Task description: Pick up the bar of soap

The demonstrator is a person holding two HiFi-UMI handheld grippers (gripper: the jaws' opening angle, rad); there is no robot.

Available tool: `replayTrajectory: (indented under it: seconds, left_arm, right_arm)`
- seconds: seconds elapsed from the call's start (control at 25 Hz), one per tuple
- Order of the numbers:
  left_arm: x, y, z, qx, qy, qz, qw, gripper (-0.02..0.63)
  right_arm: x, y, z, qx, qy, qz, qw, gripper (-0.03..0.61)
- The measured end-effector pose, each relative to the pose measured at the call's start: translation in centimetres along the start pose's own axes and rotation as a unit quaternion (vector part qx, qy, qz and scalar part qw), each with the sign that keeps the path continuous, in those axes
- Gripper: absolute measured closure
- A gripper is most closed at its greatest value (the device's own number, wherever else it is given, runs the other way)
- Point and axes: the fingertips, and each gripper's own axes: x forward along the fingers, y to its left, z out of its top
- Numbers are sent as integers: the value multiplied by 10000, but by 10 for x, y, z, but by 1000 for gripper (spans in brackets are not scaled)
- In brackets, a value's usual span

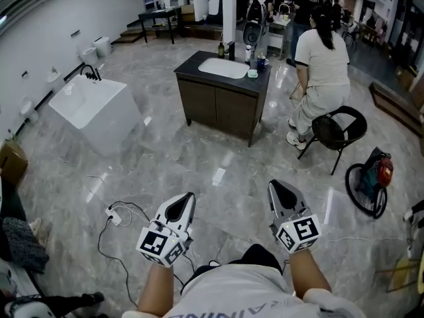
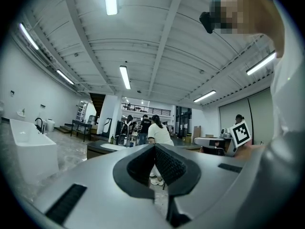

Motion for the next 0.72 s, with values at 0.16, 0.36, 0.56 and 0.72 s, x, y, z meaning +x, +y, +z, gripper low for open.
replayTrajectory:
  seconds: [0.16, 0.36, 0.56, 0.72]
  left_arm:
    - [-3, 15, 2, -53, -76, -33, 10000, 612]
    - [8, 30, 2, -324, -190, -161, 9992, 612]
    - [38, 46, -3, -256, -102, -158, 9995, 612]
    - [76, 57, -2, -232, -36, -233, 9995, 612]
  right_arm:
    - [10, 6, -2, 52, 137, 11, 9999, 549]
    - [27, 1, -5, 62, 170, 60, 9998, 549]
    - [60, -15, -18, 89, 184, 206, 9996, 552]
    - [88, -36, -17, 49, 216, 251, 9994, 554]
